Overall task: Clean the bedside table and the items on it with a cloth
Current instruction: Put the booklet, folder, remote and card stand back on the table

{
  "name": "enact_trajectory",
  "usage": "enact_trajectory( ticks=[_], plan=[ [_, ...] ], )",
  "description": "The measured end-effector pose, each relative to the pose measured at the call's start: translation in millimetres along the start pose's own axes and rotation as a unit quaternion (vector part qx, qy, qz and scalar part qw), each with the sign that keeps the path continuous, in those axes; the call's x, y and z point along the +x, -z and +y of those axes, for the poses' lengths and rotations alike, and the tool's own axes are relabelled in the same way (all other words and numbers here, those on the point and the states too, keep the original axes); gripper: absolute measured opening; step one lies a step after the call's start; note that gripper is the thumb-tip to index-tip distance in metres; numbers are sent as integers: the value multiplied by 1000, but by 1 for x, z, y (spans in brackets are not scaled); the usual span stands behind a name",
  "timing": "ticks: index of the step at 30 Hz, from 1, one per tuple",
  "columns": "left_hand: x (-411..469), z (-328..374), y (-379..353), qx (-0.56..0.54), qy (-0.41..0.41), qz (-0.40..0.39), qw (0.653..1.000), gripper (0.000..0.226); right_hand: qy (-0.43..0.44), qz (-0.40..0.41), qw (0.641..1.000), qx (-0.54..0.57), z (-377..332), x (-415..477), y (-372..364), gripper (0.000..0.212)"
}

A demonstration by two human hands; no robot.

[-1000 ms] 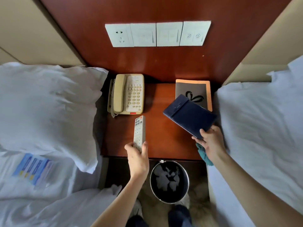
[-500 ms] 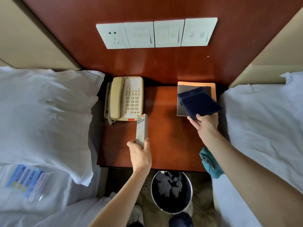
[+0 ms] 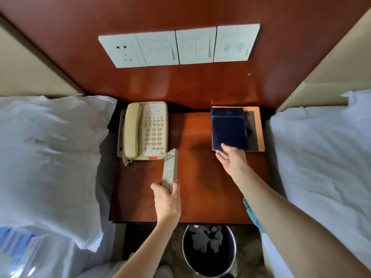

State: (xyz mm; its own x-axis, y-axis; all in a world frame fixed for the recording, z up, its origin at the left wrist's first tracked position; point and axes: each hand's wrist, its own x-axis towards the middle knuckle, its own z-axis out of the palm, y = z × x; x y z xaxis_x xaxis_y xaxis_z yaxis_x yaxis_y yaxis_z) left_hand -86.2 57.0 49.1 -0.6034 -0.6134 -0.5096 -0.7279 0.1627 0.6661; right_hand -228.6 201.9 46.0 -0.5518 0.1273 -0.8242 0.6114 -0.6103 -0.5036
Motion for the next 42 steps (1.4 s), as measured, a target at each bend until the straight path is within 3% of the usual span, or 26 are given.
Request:
enact_trajectory(
  ticks=[3,6,9,13,18,24,27,30,33,36,39,42],
  plan=[
    [5,3,-3,-5,-12,-6,1000,36,-12,9,1000,-28,2,9,17,37],
    [11,6,-7,-1,-24,-17,1000,32,-7,-14,997,-80,5,10,27,16],
    [18,12,-13,20,-30,-29,999,33,3,-16,993,-119,10,10,35,18],
    [34,23,-23,183,-53,21,982,45,5,-31,980,-197,13,1,39,22],
    [50,31,-32,272,-111,53,954,47,34,-44,945,-323,15,-4,48,20],
    [71,31,-33,194,-101,40,975,34,65,-43,921,-381,5,-7,46,19],
    [76,27,-37,185,-79,28,979,28,70,-48,916,-393,2,-10,43,18],
    [75,28,-37,203,-108,36,972,27,69,-56,909,-408,2,-12,41,21],
    [76,21,-33,314,-233,41,919,33,60,-59,907,-412,6,-12,42,21],
    [82,14,-27,439,-361,24,822,45,51,-61,904,-420,13,-10,44,20],
    [90,9,-22,500,-430,-65,749,57,48,-65,901,-426,19,-7,46,18],
    [98,5,-18,546,-440,-124,702,61,51,-63,896,-437,22,-4,48,17]
  ],
)
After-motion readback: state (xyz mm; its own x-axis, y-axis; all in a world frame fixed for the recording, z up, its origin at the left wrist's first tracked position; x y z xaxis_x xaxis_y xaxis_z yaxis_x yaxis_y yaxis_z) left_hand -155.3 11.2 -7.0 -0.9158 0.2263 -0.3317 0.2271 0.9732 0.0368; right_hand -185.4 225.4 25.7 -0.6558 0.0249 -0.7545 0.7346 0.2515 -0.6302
